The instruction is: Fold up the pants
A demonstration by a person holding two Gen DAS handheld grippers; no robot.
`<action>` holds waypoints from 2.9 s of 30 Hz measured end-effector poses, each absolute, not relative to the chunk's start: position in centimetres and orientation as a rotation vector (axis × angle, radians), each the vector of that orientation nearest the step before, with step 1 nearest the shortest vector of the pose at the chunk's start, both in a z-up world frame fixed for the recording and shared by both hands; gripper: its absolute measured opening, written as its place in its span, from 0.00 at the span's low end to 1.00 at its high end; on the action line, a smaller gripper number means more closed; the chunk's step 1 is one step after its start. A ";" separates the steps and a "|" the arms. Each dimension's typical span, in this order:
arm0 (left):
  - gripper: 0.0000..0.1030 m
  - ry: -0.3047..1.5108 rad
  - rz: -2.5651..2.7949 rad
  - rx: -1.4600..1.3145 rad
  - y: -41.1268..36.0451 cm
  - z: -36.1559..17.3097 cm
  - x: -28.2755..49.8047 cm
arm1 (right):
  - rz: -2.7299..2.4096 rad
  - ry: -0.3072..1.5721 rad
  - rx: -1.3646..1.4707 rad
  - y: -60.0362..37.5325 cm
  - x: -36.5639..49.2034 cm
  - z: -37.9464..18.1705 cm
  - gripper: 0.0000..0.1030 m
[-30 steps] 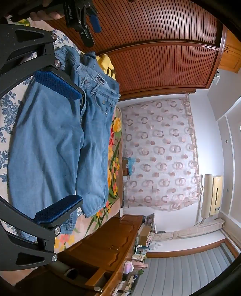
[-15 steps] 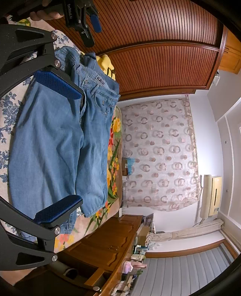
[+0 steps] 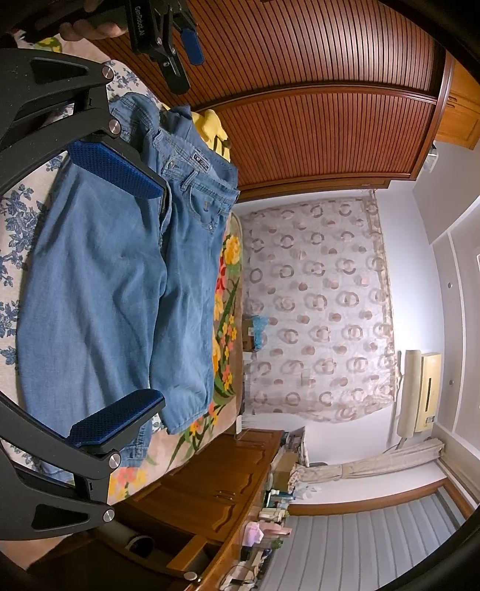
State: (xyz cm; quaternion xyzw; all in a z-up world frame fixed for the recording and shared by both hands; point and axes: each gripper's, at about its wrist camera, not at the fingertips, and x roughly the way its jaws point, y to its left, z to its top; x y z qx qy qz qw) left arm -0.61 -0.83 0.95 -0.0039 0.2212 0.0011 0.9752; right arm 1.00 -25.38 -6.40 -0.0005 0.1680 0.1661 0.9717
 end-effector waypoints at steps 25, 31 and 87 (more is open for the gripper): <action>1.00 0.436 -0.001 -0.003 -1.3 1.5 -1.2 | 0.342 0.330 -0.002 -25.6 0.7 -6.5 1.00; 1.00 0.435 -0.001 -0.003 -1.3 1.5 -1.2 | 0.349 0.329 0.003 -25.6 0.5 -6.3 1.00; 1.00 0.614 0.019 -0.038 4.5 -5.6 2.6 | 0.373 0.469 -0.038 -25.9 4.3 -9.1 1.00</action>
